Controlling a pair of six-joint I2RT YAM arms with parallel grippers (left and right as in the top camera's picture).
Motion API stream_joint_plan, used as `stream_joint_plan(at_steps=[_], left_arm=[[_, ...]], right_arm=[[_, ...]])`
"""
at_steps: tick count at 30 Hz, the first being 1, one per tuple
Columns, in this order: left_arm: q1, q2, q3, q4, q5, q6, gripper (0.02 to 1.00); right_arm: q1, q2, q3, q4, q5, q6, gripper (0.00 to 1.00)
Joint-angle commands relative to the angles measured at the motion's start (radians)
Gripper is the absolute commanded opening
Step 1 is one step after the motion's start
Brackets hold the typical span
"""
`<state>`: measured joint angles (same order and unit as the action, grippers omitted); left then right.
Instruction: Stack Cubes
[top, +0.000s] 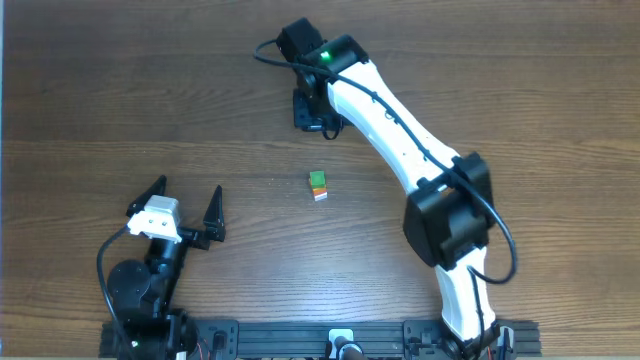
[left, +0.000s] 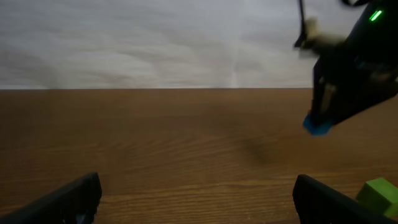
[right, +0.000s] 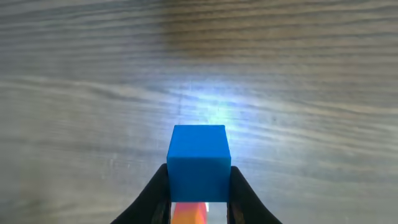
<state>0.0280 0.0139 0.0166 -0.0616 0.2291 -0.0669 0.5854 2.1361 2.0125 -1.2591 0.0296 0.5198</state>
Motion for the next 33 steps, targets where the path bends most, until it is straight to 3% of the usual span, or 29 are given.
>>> stream_joint_plan(at_steps=[1, 12, 17, 21, 33], left_arm=[[-0.005, -0.008, -0.011, 0.007, 0.006, 0.018, 0.998], [-0.005, -0.008, -0.011, 0.007, 0.006, 0.018, 1.000], [-0.005, -0.008, -0.011, 0.007, 0.006, 0.018, 1.000], [-0.005, -0.008, -0.011, 0.007, 0.006, 0.018, 1.000], [-0.005, -0.008, -0.011, 0.007, 0.006, 0.018, 1.000]], right_arm=[[0.038, -0.107, 0.022, -0.053, 0.034, -0.001, 0.012], [0.147, -0.221, 0.014, -0.237, 0.047, 0.053, 0.012], [0.163, -0.221, -0.066, -0.227, 0.040, 0.097, 0.012], [0.166, -0.223, -0.138, -0.190, -0.013, 0.109, 0.012], [0.168, -0.227, -0.227, -0.109, -0.033, 0.117, 0.012]])
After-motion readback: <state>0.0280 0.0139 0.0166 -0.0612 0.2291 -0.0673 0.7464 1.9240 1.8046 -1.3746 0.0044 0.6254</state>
